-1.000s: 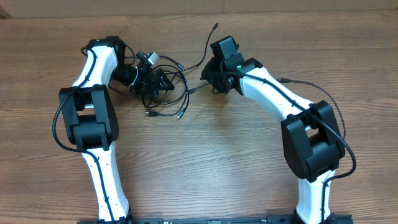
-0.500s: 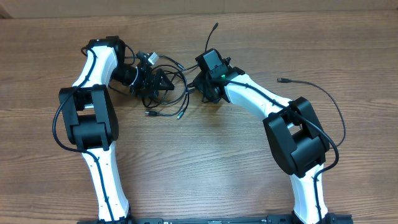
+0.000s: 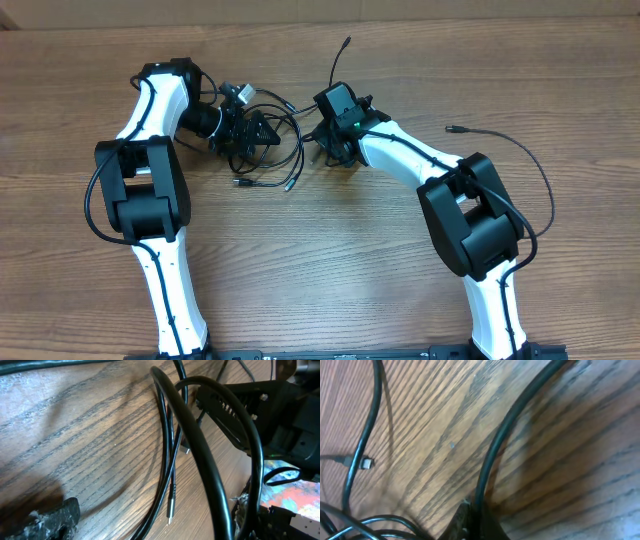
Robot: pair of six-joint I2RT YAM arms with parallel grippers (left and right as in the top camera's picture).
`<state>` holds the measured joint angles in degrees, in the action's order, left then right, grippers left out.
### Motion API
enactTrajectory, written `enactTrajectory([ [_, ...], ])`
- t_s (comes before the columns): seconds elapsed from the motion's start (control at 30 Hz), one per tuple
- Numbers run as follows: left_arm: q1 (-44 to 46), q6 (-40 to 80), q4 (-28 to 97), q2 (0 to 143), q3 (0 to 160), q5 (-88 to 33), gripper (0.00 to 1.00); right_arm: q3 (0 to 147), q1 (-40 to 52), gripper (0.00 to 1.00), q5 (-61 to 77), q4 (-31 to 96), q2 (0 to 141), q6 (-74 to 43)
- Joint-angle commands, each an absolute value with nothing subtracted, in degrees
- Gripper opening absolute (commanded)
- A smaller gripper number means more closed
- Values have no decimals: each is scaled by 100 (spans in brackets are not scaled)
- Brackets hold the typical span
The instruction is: Untangle cables
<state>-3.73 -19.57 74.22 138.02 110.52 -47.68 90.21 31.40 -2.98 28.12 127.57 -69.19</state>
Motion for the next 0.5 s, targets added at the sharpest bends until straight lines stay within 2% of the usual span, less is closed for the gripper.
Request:
enactTrajectory([
  [0.0, -318, -1903, 7419, 13771, 11074, -4762, 100, 9000, 2993, 4, -425, 2858, 12827, -6897],
  [0.23, -318, -1903, 7419, 13771, 11072, -4762, 100, 9008, 2235, 4, -421, 3535, 12628, -6768],
  [0.47, -318, -1903, 7419, 13771, 11074, -4762, 100, 9006, 1142, 4, -427, 4252, 12602, -5472],
])
